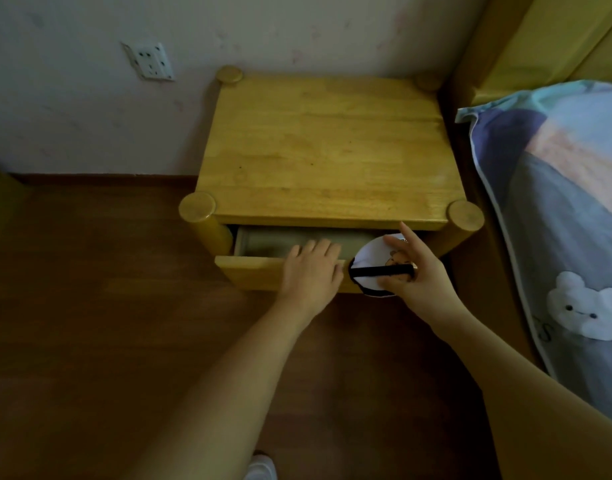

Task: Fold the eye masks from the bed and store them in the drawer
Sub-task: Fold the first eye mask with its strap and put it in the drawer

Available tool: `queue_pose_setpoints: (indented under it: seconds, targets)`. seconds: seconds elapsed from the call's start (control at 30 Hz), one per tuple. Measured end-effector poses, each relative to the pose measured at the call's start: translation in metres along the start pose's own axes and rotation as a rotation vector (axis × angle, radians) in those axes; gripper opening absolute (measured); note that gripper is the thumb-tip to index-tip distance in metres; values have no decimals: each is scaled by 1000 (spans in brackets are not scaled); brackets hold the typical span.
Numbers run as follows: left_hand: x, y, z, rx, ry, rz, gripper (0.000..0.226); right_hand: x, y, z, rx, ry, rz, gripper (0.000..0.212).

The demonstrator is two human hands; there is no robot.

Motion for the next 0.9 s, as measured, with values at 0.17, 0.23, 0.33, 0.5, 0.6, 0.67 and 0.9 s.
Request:
queue_pose_setpoints:
  seconds: [0.17, 0.23, 0.33, 0.5, 0.6, 0.67, 0.9]
  targets:
    - [6, -8, -5, -110, -140, 46, 50, 5, -2, 0, -5, 5, 25, 87]
    - [1, -8, -11, -119, -173, 59, 65, 7, -2, -1, -4, 15, 20, 81]
    - [-1, -8, -7, -77, -212, 62, 72, 9, 0, -3, -5, 42, 9, 73]
    - [10, -13, 2, -85, -342, 102, 81, 19, 5, -2, 5, 19, 39, 60]
    - [22, -11, 4, -145, -435, 244, 67, 25, 13, -4, -9, 4, 53, 57]
    - [35, -6, 6, -265, -532, 669, 45, 28, 18, -6, -11, 12, 42, 58]
    - [67, -9, -7, -518, -452, 880, 17, 33, 45, -25, -72, -86, 355, 52]
Point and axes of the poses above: each hand's wrist, its own z-axis away from the middle knuckle, its own x-axis out of the palm, y = z × x, the point moved 5 cm from there along -z, towards the middle knuckle, and after that the axes turned 6 degrees about -x, right-handed, at the moved point
